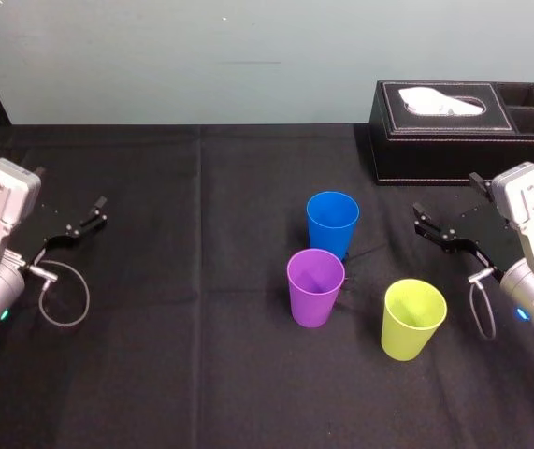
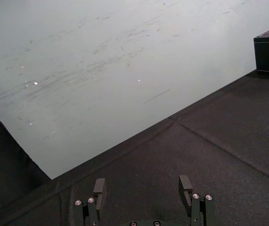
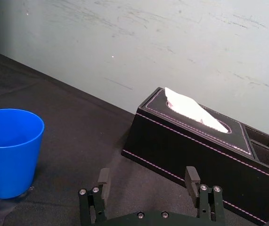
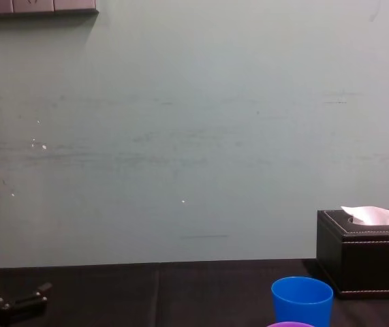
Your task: Stack the three plastic cups sequentially using one hand.
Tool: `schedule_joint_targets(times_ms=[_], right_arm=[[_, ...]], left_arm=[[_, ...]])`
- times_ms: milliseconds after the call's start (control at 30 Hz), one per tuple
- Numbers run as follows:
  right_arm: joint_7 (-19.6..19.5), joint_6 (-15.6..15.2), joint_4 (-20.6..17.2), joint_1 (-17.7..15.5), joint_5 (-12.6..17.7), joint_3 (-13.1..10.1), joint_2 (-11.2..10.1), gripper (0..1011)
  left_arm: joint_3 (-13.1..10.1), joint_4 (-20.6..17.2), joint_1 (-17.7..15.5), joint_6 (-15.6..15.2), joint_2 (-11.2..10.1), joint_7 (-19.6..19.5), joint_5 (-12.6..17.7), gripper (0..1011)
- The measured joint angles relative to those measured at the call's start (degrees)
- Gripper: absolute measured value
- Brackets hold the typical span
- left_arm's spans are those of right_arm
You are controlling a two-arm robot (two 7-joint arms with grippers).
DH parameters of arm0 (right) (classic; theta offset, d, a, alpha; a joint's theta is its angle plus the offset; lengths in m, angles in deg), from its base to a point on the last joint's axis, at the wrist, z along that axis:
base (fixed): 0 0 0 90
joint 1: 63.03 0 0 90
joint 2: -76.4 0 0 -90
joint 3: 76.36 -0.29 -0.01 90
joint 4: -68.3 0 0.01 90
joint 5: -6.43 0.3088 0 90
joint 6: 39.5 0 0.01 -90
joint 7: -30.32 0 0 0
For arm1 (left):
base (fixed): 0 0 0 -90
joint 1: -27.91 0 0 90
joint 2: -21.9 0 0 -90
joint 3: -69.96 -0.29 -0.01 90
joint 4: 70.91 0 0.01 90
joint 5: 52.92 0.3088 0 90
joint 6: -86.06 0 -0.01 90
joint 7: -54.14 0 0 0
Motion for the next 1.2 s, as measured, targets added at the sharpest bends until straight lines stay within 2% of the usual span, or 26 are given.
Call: schedule_joint_targets(times_ms=[367, 633, 733, 933, 967, 1067, 1200], right_arm=[[0.0, 0.0, 0.0, 0.0, 0.0, 0.0, 0.0, 1000], [0.3, 1.2, -2.1, -2.5, 0.4, -2.2, -0.5, 1000], [2.4, 1.5, -5.2, -5.5, 3.2, -4.6, -2.3, 1000], [7.4, 1.5, -8.6, -10.0, 9.0, -8.4, -5.8, 1000], [9.7, 1.7, -9.2, -11.3, 10.9, -9.4, -7.0, 1000], [13.2, 2.4, -9.7, -13.0, 13.4, -10.6, -8.6, 1000], [21.1, 3.8, -9.8, -15.7, 18.2, -12.5, -11.8, 1000]], left_arm=[[0.0, 0.0, 0.0, 0.0, 0.0, 0.0, 0.0, 1011], [0.0, 0.0, 0.0, 0.0, 0.0, 0.0, 0.0, 1011], [0.0, 0.0, 0.0, 0.0, 0.0, 0.0, 0.0, 1011], [0.0, 0.0, 0.0, 0.0, 0.0, 0.0, 0.0, 1011], [0.0, 0.0, 0.0, 0.0, 0.0, 0.0, 0.0, 1011], [0.0, 0.0, 0.0, 0.0, 0.0, 0.0, 0.0, 1011], [0.0, 0.0, 0.0, 0.0, 0.0, 0.0, 0.0, 1011]])
